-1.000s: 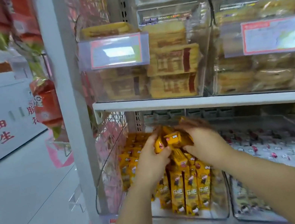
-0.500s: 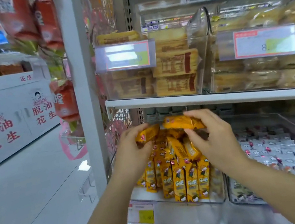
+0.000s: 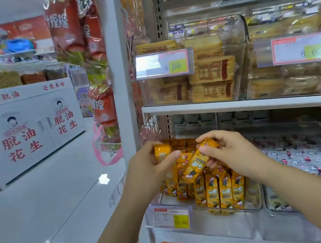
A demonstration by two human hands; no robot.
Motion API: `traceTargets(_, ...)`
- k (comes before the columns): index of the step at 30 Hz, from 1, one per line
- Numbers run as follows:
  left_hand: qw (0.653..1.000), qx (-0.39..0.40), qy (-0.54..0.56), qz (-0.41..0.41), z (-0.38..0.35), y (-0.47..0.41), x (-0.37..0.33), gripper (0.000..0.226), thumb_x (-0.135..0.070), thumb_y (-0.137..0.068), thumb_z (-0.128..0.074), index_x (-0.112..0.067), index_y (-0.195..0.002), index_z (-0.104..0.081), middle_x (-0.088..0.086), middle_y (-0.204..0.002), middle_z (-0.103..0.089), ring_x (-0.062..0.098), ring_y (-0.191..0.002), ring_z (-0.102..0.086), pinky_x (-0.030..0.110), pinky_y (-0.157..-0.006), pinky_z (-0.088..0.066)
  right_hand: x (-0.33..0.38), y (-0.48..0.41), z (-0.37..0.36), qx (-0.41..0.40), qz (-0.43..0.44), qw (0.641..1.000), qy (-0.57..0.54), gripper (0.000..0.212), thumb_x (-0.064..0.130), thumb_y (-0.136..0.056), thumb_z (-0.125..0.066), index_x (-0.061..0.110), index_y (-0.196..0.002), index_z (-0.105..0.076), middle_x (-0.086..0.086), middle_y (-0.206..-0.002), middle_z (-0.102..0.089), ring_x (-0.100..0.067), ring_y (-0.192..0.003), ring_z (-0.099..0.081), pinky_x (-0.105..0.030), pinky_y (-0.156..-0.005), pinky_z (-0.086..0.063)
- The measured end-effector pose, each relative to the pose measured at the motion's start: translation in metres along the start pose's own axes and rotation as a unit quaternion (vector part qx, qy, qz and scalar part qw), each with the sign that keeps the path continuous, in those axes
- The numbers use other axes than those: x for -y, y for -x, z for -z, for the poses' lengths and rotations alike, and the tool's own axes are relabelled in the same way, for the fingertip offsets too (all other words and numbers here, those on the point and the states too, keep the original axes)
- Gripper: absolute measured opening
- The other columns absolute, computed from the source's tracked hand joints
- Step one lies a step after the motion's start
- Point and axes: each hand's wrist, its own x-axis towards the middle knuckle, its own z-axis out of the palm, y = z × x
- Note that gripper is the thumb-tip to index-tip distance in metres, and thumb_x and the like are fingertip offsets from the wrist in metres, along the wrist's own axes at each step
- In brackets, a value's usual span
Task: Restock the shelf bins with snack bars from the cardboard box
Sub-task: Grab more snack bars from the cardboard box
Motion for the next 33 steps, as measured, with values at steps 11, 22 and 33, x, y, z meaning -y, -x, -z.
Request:
traceTargets(11,0.997,0.001,-0.053,0.058,-0.019,-0.001,-0.006,0.043,-0.053,-0.074,-0.073,-0.031,-0.094,-0.042,-0.010,-0.088,-0.058,0.016,-0.067,-0.068,0.029,-0.061,-0.057,-0.010,0.032,-0.001,-0.167,-0.065,0.982,-0.067,0.023,0.025,-0.081,-0.071,0.020,-0.075,-0.049,-0.004,-0.090,-0.064,-0.027,-0.085,-0.067,-0.051,-0.079,-0.055)
traceTargets(22,0.961,0.205,0.156,0.104,-0.019,-0.005,-0.016,0.026,-0.003,-0.086,-0.066,-0.018,-0.107,-0.060,0.008,-0.106,-0.069,0.017,-0.092,-0.071,0.031,-0.082,-0.058,-0.011,0.033,-0.021,-0.037,-0.071,0.996,-0.050,0.032,0.011,-0.084,-0.070,0.031,-0.104,-0.056,0.008,-0.094,-0.066,-0.004,-0.074,-0.068,-0.017,-0.063,-0.053)
traceTargets(33,0.990,0.062,-0.130,0.001,-0.027,-0.001,-0.006,0.043,-0.052,-0.071,-0.075,-0.023,-0.076,-0.044,-0.007,-0.068,-0.054,0.006,-0.059,-0.046,0.021,-0.054,-0.035,-0.008,0.027,-0.019,0.002,-0.043,0.999,0.012,0.022,0.027,-0.084,-0.070,0.036,-0.101,-0.060,0.006,-0.097,-0.070,-0.017,-0.084,-0.069,-0.038,-0.081,-0.057)
